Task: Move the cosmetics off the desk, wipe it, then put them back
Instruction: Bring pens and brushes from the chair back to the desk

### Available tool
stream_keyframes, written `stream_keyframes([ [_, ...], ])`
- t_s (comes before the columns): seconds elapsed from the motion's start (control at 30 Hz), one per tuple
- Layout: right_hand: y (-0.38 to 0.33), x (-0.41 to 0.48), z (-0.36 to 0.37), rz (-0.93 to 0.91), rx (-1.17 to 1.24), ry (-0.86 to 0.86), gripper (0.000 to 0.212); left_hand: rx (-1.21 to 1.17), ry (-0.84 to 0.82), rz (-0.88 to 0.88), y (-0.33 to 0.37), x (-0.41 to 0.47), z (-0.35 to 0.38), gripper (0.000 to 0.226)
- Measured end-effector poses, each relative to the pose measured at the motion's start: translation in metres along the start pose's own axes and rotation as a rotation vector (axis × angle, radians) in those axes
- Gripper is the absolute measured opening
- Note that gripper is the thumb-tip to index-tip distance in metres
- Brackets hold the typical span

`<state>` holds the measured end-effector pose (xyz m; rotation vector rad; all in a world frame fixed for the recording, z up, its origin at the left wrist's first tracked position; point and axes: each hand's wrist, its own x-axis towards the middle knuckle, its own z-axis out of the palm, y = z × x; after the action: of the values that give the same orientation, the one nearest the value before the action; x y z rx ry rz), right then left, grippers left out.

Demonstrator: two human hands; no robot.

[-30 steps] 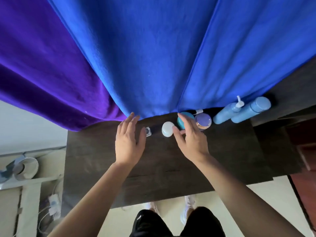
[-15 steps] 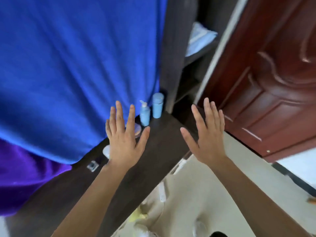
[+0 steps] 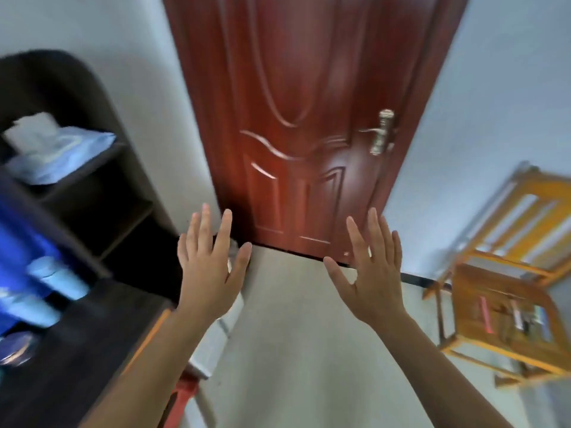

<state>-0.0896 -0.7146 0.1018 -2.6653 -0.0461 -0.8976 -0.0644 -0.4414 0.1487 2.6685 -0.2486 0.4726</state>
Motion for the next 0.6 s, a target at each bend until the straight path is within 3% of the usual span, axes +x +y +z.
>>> stream_keyframes([
  [0.23,0.193,-0.007,-0.093,0.181,-0.109,0.047,0.076,-0.137,-0.099,0.257,0.198,0.046,0.109,0.068],
  [0.6,0.377,0.005,-0.120,0.496,-0.261,0.031,0.079,-0.229,-0.311,0.517,0.374,0.151,0.275,0.070],
])
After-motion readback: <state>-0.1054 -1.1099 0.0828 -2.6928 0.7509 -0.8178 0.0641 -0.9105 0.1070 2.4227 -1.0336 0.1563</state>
